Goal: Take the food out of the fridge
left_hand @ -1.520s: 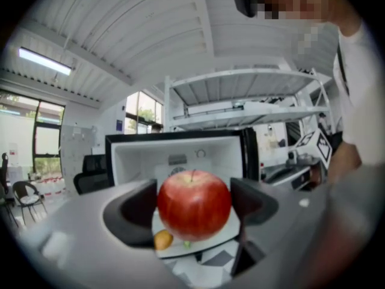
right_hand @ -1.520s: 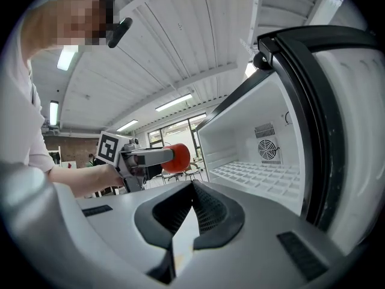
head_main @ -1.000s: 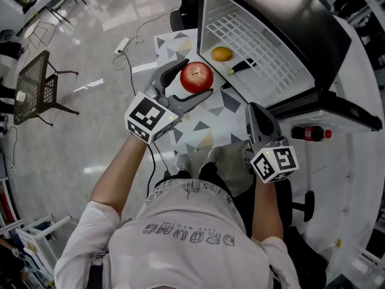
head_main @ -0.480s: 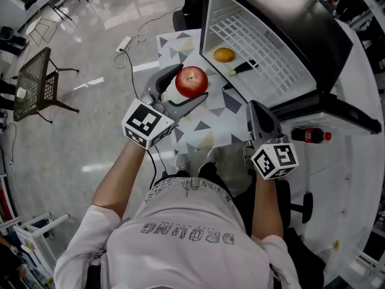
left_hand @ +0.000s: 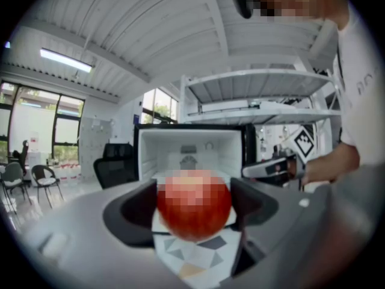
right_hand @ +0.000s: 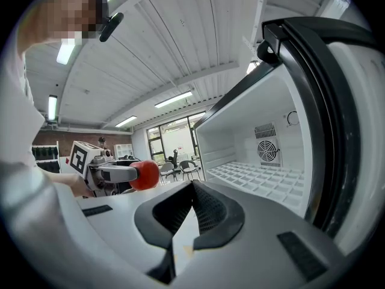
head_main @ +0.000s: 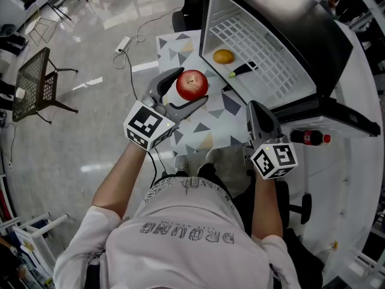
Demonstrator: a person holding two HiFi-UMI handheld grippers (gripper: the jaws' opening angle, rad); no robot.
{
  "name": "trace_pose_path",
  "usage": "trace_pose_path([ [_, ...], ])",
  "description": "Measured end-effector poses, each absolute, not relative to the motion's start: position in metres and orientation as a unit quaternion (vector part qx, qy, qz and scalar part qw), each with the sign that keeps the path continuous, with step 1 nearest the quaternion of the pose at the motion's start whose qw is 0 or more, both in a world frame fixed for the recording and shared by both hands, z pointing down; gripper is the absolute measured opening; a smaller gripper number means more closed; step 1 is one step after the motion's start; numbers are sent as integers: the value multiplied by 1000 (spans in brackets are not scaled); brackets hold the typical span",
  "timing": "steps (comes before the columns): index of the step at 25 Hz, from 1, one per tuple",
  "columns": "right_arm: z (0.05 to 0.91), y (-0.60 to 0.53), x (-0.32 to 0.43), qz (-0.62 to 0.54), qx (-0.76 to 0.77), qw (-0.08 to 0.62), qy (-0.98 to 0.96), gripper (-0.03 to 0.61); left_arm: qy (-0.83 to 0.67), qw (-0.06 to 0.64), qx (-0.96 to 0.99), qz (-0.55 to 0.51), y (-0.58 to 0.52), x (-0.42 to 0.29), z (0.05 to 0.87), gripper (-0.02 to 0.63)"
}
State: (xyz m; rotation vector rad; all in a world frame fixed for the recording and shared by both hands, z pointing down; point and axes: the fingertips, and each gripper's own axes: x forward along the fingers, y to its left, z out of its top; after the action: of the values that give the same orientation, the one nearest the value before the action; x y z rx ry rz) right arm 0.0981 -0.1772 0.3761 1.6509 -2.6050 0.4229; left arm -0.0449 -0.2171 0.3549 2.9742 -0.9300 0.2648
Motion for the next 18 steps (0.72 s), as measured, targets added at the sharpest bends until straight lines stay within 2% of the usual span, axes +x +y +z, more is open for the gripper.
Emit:
trace_pose_path([
  [18, 381, -182, 97, 137, 528, 20, -838, -2, -297, 8, 951, 86, -220, -44, 361, 385],
])
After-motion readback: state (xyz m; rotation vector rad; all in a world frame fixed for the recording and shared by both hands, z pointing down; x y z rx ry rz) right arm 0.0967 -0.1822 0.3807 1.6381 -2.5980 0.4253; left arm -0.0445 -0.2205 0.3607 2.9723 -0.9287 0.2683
